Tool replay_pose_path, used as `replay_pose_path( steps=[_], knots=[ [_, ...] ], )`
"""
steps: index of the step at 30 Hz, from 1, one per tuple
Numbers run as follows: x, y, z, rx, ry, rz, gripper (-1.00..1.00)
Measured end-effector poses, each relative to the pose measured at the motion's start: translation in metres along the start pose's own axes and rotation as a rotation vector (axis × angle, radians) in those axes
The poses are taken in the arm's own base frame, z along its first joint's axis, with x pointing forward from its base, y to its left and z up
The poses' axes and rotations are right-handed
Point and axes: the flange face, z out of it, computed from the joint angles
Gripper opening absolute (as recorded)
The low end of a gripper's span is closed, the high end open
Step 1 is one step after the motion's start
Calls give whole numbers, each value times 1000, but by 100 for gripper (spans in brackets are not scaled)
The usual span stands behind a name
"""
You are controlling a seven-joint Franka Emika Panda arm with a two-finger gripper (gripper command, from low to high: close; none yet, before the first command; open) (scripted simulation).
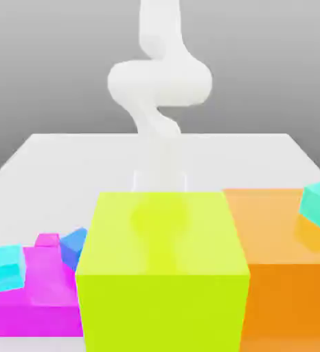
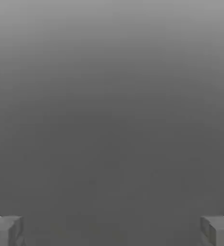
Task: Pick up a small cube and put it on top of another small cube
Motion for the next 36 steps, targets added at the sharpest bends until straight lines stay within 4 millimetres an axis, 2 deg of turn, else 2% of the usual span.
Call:
replay_pose_path(
  steps=[2, 5, 8, 10, 13, 15, 18, 19, 20, 26, 27, 33, 36],
  knots=[
    [10, 34, 52, -69, -36, -15, 0],
    [14, 93, 118, -163, -96, -32, 0],
    [8, 160, 174, -248, -166, -44, 0],
    [-4, 208, 205, -299, -219, -49, 0],
    [-32, 285, 242, -370, -309, -53, 0],
    [-59, 338, 260, -413, -377, -51, 0],
    [-106, 409, 270, -462, -476, -36, 0],
    [-123, 425, 273, -472, -509, -41, 0],
    [-132, 440, 274, -481, -520, -26, 0],
    [-162, 467, 313, -486, -538, -43, 0],
    [-167, 470, 319, -485, -539, -42, -100],
    [-170, 472, 322, -484, -541, -40, -100],
    [-161, 465, 311, -485, -540, -42, -100]
  ],
)
